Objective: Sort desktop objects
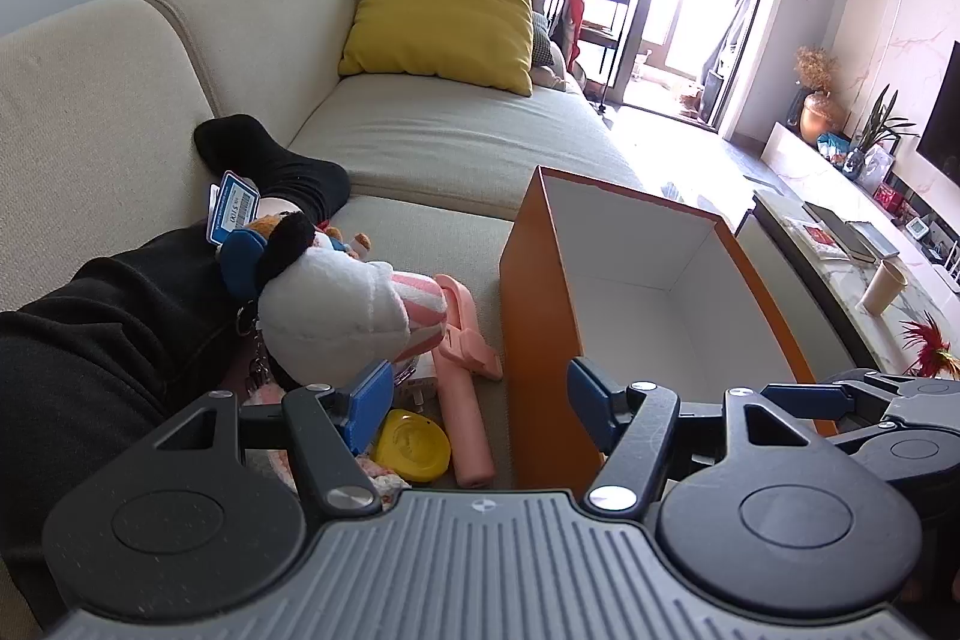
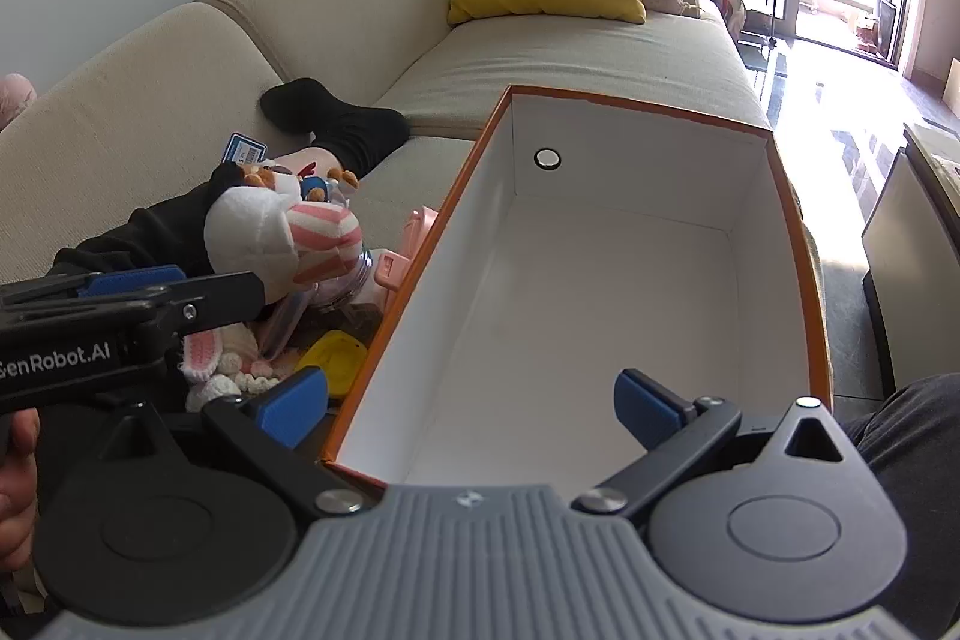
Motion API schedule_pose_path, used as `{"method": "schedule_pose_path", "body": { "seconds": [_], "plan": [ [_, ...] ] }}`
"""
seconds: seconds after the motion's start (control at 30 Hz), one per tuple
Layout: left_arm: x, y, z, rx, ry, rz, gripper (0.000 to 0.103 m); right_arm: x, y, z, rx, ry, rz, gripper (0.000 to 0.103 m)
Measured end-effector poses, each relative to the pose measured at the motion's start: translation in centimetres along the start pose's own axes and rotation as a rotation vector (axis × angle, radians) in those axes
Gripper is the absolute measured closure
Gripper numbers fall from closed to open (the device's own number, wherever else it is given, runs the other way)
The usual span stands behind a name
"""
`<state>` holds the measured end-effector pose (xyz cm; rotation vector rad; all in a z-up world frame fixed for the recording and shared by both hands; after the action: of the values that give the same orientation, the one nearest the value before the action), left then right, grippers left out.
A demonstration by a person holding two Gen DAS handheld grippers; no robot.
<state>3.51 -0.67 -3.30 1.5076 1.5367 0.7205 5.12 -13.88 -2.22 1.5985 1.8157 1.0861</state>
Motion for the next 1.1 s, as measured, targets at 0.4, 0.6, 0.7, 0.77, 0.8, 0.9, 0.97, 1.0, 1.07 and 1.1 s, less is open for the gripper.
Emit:
{"method": "schedule_pose_path", "body": {
  "seconds": [0.4,0.6,0.7,0.77,0.8,0.9,0.97,1.0,1.07,1.1],
  "plan": [
    [0.0,0.0,0.0,0.002,0.001,0.001,0.027,-0.1,-0.1,0.2,0.009,-0.005,-0.003,0.001],
    [0.7,0.0,0.0,0.011,0.008,0.001,0.033,-0.1,0.4,0.2,-0.007,0.002,-0.023,0.007],
    [1.4,0.4,0.0,0.020,0.007,-0.018,0.042,0.1,1.1,0.3,-0.027,0.008,-0.062,0.021],
    [2.1,0.7,0.2,0.028,0.009,-0.041,0.045,0.3,1.9,0.6,-0.035,0.029,-0.085,0.028],
    [2.4,1.0,0.3,0.030,0.017,-0.051,0.045,0.5,2.3,0.8,-0.038,0.042,-0.101,0.034],
    [3.5,1.8,0.6,0.030,0.046,-0.060,0.046,1.5,3.7,1.7,-0.043,0.097,-0.176,0.047],
    [4.3,2.3,0.9,0.036,0.062,-0.058,0.049,2.5,4.6,2.6,-0.037,0.148,-0.239,0.049],
    [4.7,2.5,1.1,0.042,0.067,-0.057,0.049,3.0,5.0,3.1,-0.028,0.172,-0.263,0.050],
    [5.4,2.9,1.5,0.057,0.078,-0.060,0.050,3.9,5.7,4.3,0.003,0.210,-0.283,0.053],
    [5.8,3.1,1.8,0.062,0.086,-0.061,0.050,4.3,6.0,5.0,0.020,0.223,-0.283,0.056]
  ]
}}
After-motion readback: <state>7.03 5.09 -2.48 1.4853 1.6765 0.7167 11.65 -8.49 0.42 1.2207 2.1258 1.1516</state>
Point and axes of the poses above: each gripper's, at about its wrist camera, not at the fingertips, and z roughly the way its jaws point, x to its left, y to its top, the point moved 5 cm from there along z, roughly the way its jaws point, and after that the axes turned 11 degrees about -x, right-handed, at the moved point
